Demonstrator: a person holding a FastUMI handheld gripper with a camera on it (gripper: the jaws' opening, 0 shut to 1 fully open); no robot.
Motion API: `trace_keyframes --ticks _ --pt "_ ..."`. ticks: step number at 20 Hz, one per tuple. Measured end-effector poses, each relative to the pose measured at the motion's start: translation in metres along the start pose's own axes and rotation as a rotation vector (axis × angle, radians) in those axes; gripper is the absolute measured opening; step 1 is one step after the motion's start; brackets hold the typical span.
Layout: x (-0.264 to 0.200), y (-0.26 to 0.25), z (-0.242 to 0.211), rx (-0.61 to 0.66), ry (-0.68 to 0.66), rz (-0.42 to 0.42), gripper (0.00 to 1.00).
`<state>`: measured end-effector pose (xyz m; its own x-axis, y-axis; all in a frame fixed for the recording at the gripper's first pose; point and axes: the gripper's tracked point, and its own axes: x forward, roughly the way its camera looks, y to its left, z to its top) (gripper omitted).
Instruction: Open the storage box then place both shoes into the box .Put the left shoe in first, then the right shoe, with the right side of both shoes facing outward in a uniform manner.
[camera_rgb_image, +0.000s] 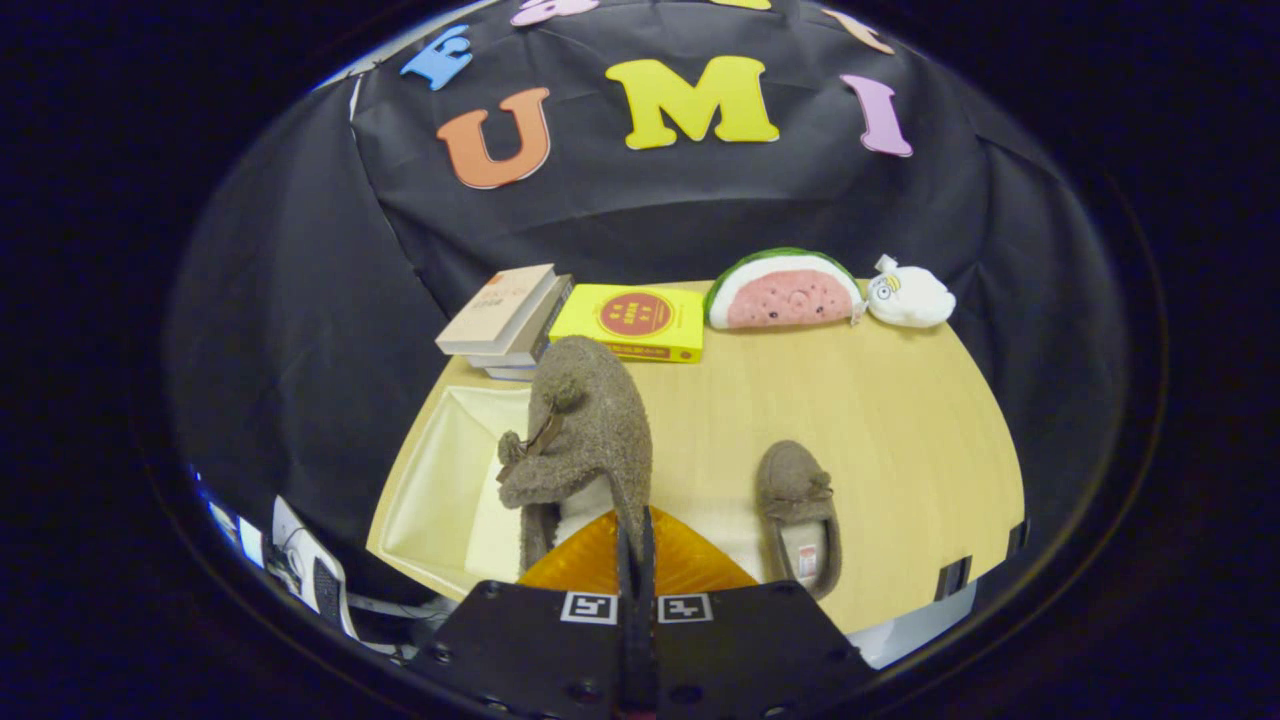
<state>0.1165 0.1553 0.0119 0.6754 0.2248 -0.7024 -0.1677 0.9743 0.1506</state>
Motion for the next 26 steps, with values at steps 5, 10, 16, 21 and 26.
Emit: trace_keyframes --ticks 5,10,16,21,26 --pt "0.028 0.074 -0.005 -0.001 0.023 0.045 0.00" --pt "0.092 0.123 -0.038 0.070 0.103 0.048 0.00" --pt "0.164 0.152 -0.095 0.138 0.240 0.025 0.00" --pt "0.185 0.163 -0.116 0.089 0.294 -0.022 0.00" --pt "0.166 0.169 -0.103 -0.008 0.232 0.017 0.39"
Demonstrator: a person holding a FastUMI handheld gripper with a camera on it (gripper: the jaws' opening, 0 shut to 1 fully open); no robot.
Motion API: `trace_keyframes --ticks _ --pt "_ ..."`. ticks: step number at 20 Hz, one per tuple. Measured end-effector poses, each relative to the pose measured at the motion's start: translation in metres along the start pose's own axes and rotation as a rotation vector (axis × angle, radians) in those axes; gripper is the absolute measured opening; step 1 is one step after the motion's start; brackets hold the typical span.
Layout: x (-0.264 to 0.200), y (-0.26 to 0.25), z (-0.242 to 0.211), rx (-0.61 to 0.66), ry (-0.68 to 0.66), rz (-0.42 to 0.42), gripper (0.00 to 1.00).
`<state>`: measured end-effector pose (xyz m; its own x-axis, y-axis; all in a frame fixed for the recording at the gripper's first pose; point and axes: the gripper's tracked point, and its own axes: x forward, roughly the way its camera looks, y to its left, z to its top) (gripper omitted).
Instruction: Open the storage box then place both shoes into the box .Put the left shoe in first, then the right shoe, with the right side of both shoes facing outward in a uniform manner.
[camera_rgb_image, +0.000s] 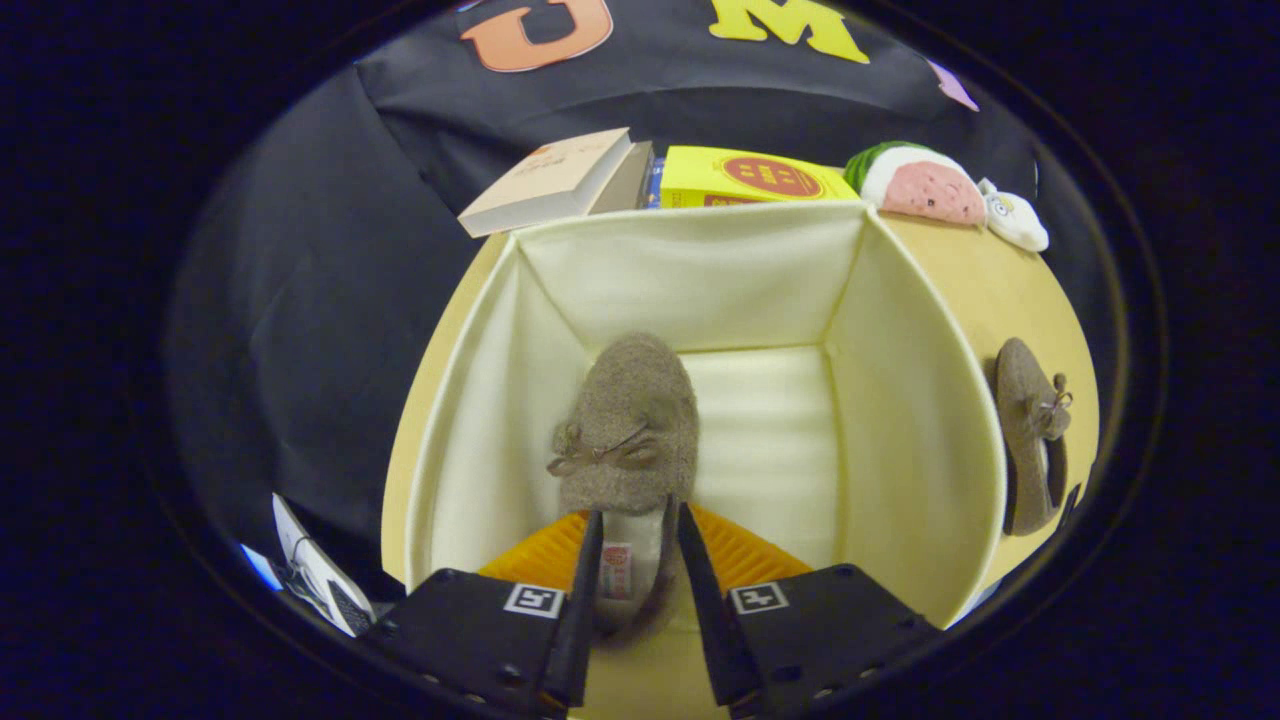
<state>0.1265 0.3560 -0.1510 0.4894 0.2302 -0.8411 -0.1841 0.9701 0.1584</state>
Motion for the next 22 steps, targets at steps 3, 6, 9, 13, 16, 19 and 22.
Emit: trace_keyframes --ticks 3,6,9,13,16,19,22 --pt "-0.035 -0.006 0.007 -0.075 -0.061 0.018 0.73" --pt "-0.077 -0.027 0.018 -0.110 -0.130 0.008 0.97" --pt "-0.112 -0.059 0.026 -0.079 -0.160 0.006 0.97" --pt "-0.144 -0.122 0.037 -0.085 -0.207 -0.064 0.96" --pt "-0.156 -0.179 0.040 -0.080 -0.221 -0.135 0.96" --pt "-0.153 -0.238 0.035 -0.056 -0.203 -0.195 0.96" --pt "-0.136 -0.296 0.022 -0.035 -0.141 -0.243 0.97"
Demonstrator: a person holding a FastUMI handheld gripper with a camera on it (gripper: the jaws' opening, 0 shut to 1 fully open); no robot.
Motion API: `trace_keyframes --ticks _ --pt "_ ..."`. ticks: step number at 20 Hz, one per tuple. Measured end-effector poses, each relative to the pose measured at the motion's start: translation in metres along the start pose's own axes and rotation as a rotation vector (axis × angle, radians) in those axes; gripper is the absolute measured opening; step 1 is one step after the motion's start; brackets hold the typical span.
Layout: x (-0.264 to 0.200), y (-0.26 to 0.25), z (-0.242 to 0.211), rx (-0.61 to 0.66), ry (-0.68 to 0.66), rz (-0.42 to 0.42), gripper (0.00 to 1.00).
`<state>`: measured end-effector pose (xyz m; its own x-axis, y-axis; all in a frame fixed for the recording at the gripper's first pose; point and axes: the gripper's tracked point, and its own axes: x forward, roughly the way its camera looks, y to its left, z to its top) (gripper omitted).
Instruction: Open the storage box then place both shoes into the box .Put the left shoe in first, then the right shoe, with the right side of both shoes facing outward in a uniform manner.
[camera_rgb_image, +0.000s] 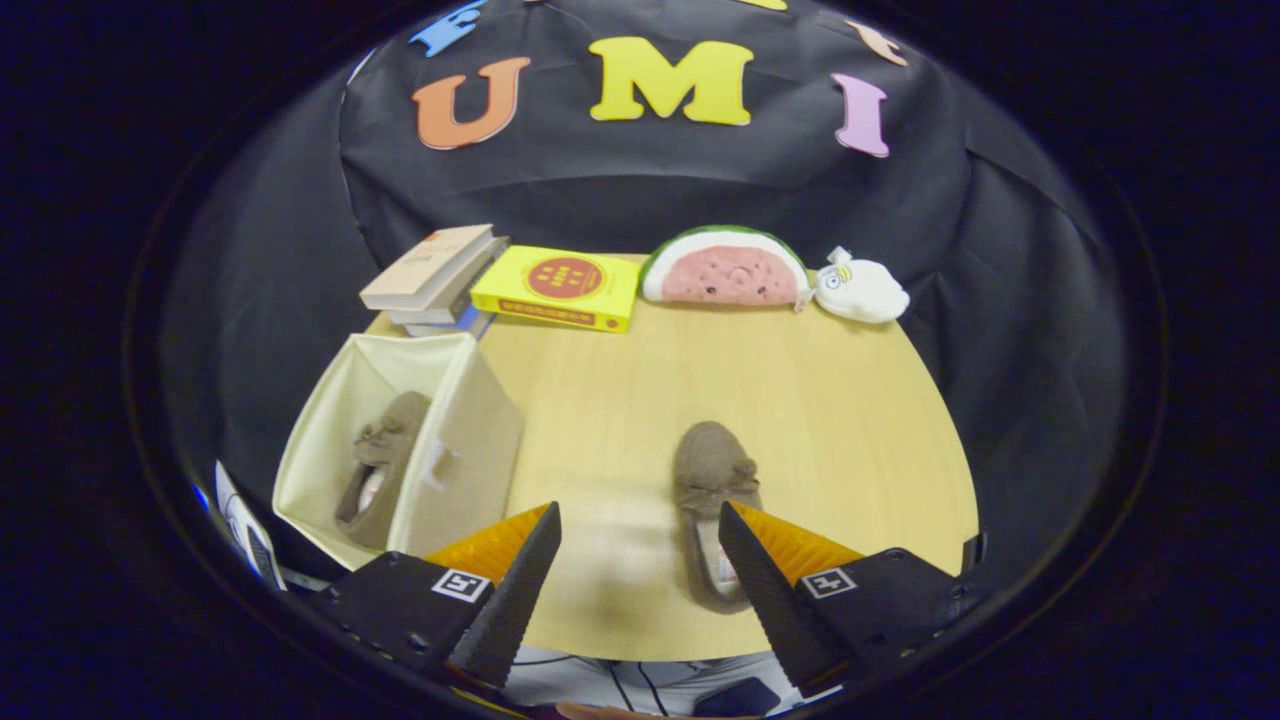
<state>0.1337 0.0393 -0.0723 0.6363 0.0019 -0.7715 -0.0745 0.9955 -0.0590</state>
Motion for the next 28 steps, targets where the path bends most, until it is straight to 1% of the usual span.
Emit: trace_keyframes --ticks 5,8,11,14,16,18,20,21,22,25,28 --pt "0.048 -0.060 -0.028 0.034 0.102 -0.034 0.96" --pt "0.071 -0.083 -0.040 0.041 0.147 -0.025 0.95" --pt "0.090 -0.104 -0.054 0.050 0.199 -0.031 0.78" --pt "0.108 -0.104 -0.071 0.040 0.265 0.011 0.62" --pt "0.114 -0.102 -0.071 0.034 0.271 0.022 0.52" --pt "0.121 -0.093 -0.076 0.016 0.276 0.055 0.35" --pt "0.115 -0.088 -0.070 0.007 0.279 0.068 0.20" --pt "0.114 -0.086 -0.072 0.024 0.273 0.069 0.12" --pt "0.117 -0.087 -0.070 0.032 0.268 0.063 0.02" --pt "0.109 -0.089 -0.066 0.077 0.250 0.053 0.01" --pt "0.084 -0.086 -0.056 0.099 0.216 0.059 0.01"
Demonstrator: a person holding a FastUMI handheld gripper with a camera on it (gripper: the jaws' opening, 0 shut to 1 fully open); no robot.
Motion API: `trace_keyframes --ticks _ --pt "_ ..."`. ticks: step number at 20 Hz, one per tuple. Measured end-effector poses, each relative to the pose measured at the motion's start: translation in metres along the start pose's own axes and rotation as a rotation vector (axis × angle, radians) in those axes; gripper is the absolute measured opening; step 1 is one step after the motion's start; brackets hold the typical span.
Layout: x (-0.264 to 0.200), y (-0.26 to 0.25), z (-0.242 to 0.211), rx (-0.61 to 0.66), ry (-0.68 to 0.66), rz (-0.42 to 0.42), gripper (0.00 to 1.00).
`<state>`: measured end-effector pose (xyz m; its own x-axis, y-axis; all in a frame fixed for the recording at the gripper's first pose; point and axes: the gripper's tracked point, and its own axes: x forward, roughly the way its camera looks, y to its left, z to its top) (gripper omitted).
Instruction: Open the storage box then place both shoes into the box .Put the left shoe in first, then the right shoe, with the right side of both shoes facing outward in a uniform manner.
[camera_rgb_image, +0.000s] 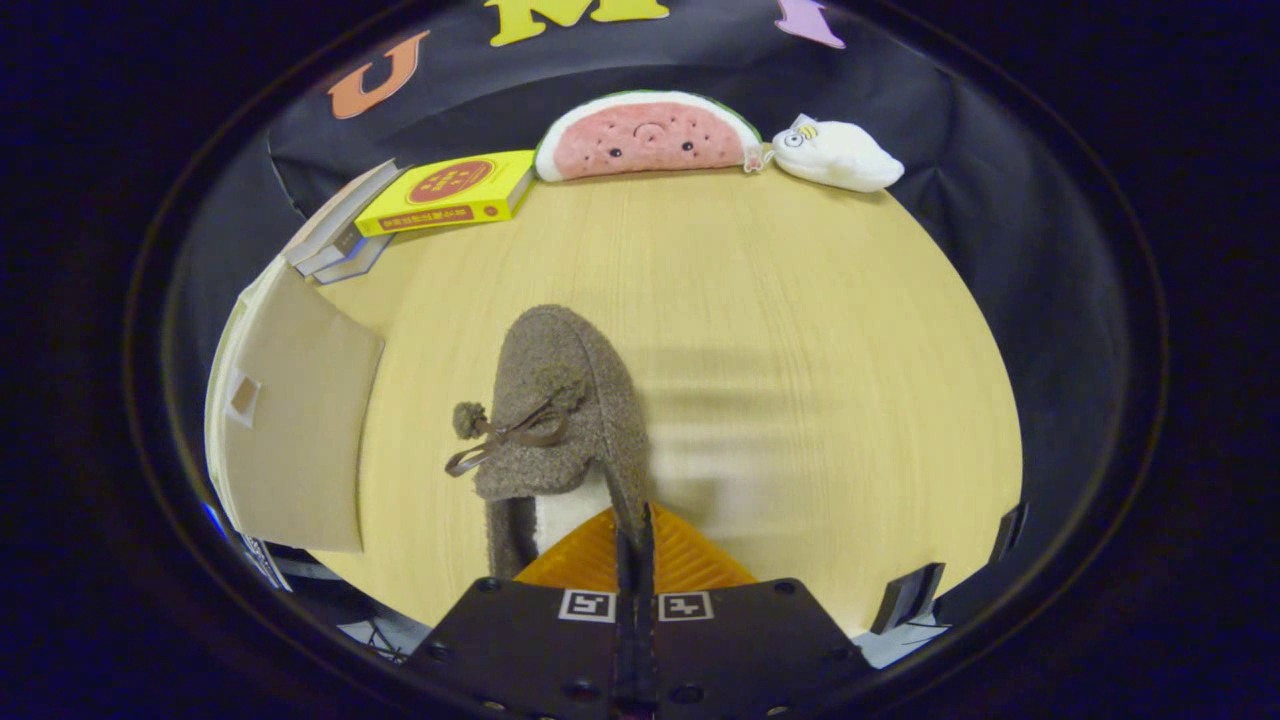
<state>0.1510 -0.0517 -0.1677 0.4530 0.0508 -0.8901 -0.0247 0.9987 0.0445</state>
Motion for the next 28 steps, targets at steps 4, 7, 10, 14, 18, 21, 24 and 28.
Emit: trace_keyframes --ticks 4,7,10,14,18,21,24,28 --pt "-0.046 0.015 0.011 0.019 -0.069 0.007 0.01" --pt "-0.082 0.043 0.022 0.019 -0.120 0.033 0.01" --pt "-0.114 0.080 0.035 0.029 -0.173 0.048 0.01" --pt "-0.151 0.140 0.046 0.005 -0.235 0.080 0.01" --pt "-0.169 0.201 0.056 0.001 -0.289 0.116 0.01" --pt "-0.165 0.249 0.054 -0.022 -0.289 0.155 0.01" --pt "-0.151 0.289 0.050 -0.026 -0.268 0.185 0.01" --pt "-0.114 0.318 0.039 -0.015 -0.231 0.182 0.01"
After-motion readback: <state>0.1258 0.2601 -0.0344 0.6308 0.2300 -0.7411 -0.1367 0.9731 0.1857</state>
